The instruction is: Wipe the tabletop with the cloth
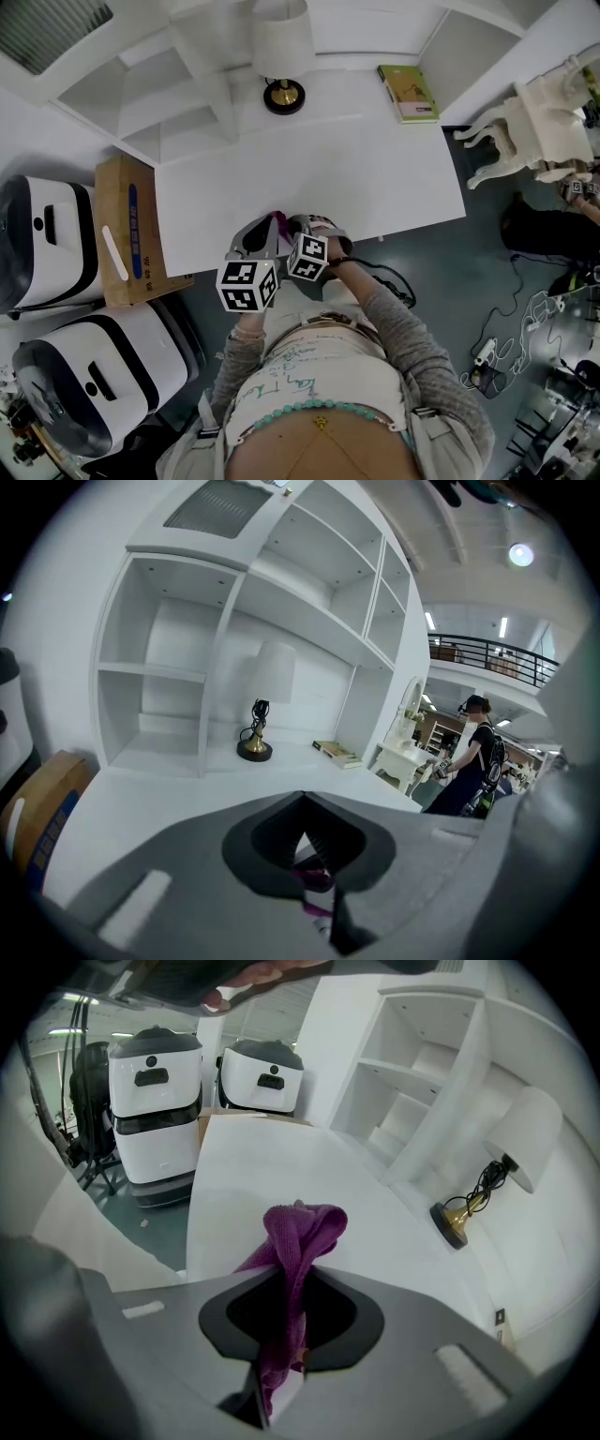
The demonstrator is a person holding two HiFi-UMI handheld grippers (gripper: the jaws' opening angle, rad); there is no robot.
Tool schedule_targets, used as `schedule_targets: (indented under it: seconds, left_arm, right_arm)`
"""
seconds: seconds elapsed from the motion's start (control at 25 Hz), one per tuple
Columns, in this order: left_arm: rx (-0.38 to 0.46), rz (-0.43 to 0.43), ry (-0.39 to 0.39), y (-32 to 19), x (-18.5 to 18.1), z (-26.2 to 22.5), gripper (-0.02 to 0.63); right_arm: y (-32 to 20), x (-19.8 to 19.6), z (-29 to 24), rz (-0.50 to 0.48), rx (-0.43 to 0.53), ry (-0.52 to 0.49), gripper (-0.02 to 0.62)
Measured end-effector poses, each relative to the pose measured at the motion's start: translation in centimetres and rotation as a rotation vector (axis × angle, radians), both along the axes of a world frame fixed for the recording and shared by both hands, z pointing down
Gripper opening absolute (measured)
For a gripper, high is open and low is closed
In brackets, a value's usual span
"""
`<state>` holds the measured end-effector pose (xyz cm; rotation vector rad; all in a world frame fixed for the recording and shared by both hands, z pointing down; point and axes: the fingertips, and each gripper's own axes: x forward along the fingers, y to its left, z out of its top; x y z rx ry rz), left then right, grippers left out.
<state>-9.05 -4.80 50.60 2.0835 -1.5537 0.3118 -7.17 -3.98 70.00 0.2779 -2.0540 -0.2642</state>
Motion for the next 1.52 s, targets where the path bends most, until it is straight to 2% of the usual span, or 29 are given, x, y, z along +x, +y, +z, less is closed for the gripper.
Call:
schedule_targets:
  seconds: [0.4, 1.0, 1.52]
  left_arm:
    - [-0.005, 0.053, -0.007, -0.1, 2.7, 0.1, 0.002]
    - [-0.014, 0.079, -0.013, -0.5, 5.2, 0.5, 0.002]
    - [-0.015, 0.096, -0.015, -0.9, 6.9, 0.6, 0.002]
  right_arm:
    - [-0.7, 2.5, 0.1, 0.033, -0.001, 0.013, 0.074]
    - [-1.7, 5.3, 0.3, 0.077, 0.002, 0.014, 0.074]
    - [-2.2, 7.3, 0.2, 0.077, -0.004, 0.018, 0.074]
